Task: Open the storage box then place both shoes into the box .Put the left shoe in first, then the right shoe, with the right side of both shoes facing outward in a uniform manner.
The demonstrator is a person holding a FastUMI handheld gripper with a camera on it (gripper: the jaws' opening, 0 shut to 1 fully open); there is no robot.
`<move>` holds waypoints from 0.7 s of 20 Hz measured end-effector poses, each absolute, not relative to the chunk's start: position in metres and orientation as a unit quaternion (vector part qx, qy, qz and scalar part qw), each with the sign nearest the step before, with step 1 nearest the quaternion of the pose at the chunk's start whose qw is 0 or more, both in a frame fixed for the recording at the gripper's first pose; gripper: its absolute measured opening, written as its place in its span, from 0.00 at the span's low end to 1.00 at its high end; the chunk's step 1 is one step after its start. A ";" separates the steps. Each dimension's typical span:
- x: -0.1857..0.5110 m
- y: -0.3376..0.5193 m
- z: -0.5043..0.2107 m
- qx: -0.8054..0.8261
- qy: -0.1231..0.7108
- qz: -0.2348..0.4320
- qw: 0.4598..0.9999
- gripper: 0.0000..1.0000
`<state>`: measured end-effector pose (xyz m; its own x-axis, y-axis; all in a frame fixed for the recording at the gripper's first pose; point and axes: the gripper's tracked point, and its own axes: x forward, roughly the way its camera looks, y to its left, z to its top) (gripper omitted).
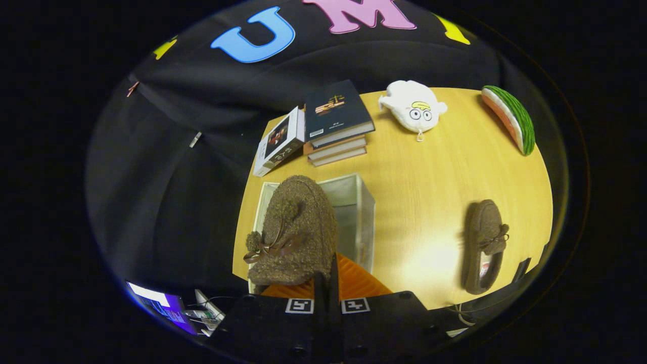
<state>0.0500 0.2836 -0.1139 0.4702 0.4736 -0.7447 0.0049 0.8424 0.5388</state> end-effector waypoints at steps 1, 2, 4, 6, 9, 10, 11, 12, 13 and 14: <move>0.051 0.298 -0.121 0.243 0.506 0.140 0.815 0.05; 0.054 0.308 -0.128 0.243 0.514 0.137 0.811 0.05; 0.060 0.322 -0.140 0.235 0.520 0.122 0.812 0.05; 0.065 0.333 -0.151 0.228 0.523 0.105 0.815 0.05; 0.074 0.347 -0.159 0.232 0.524 0.088 0.815 0.05; 0.077 0.351 -0.162 0.232 0.524 0.085 0.815 0.06; 0.078 0.353 -0.163 0.230 0.525 0.083 0.815 0.06; 0.077 0.354 -0.165 0.228 0.527 0.081 0.814 0.06; 0.077 0.355 -0.168 0.228 0.530 0.076 0.813 0.06; 0.076 0.356 -0.169 0.228 0.533 0.074 0.812 0.07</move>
